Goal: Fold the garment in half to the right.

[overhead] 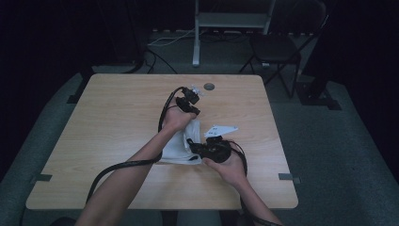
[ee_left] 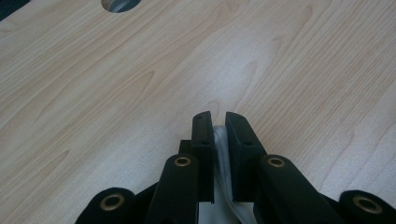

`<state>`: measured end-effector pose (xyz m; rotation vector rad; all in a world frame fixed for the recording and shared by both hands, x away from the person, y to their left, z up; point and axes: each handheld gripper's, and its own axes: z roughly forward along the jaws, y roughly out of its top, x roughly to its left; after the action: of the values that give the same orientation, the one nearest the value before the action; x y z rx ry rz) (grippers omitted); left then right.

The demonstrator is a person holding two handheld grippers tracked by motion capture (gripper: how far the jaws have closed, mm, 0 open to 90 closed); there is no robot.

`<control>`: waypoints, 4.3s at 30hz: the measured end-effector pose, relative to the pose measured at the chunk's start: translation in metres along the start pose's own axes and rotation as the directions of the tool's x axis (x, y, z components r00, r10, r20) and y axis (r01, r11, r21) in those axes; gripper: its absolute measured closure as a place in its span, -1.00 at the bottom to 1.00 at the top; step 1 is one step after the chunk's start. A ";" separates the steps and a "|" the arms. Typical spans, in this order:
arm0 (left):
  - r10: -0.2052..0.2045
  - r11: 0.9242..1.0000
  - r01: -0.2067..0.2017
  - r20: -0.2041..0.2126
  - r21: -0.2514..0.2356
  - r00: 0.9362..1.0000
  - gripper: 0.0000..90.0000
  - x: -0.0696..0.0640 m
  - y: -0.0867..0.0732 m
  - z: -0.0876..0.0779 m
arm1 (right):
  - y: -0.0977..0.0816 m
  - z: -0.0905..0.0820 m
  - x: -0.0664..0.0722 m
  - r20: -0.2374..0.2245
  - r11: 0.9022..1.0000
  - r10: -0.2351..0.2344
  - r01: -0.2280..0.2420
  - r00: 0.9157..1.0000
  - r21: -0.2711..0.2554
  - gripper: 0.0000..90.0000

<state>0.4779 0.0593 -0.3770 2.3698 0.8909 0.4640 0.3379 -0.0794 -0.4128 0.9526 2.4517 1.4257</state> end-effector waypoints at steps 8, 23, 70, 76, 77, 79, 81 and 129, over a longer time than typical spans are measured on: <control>0.007 1.000 -0.007 0.004 0.001 1.000 0.83 -0.004 0.002 0.002 | -0.004 -0.001 -0.001 0.002 1.000 0.009 -0.009 1.000 0.008 0.82; 0.016 1.000 -0.016 0.011 0.002 1.000 0.78 -0.008 0.004 0.006 | -0.010 -0.003 -0.003 0.008 1.000 0.014 -0.014 1.000 0.018 0.82; -0.030 0.998 0.029 -0.021 -0.053 0.999 0.07 0.006 0.003 -0.008 | -0.008 -0.021 -0.016 0.068 0.995 0.092 -0.090 0.993 -0.031 -0.12; 0.007 1.000 -0.008 -0.059 -0.015 0.998 0.07 0.011 -0.011 -0.004 | -0.014 -0.008 -0.008 0.076 0.998 0.061 -0.062 0.995 0.018 0.44; 0.007 1.000 -0.008 -0.057 -0.015 0.998 0.07 0.011 -0.013 -0.003 | -0.015 -0.006 -0.007 0.078 0.998 0.063 -0.065 0.995 0.026 0.54; 0.017 1.000 -0.018 -0.055 -0.014 0.998 0.07 0.008 -0.015 0.000 | -0.017 -0.003 -0.005 0.071 0.998 0.051 -0.055 0.996 0.045 0.67; 0.036 0.999 -0.037 -0.058 -0.011 0.998 0.06 0.004 -0.015 0.004 | -0.017 -0.001 -0.004 0.071 0.997 0.040 -0.045 0.997 0.067 0.75; 0.039 0.999 -0.041 -0.050 -0.032 0.998 -0.10 0.005 -0.022 0.013 | -0.021 -0.015 0.000 0.097 0.989 0.121 -0.128 0.988 0.072 0.76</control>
<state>0.4769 0.0713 -0.3995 2.3586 0.8524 0.5509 0.3220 -0.0978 -0.4221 1.1803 2.4347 1.2987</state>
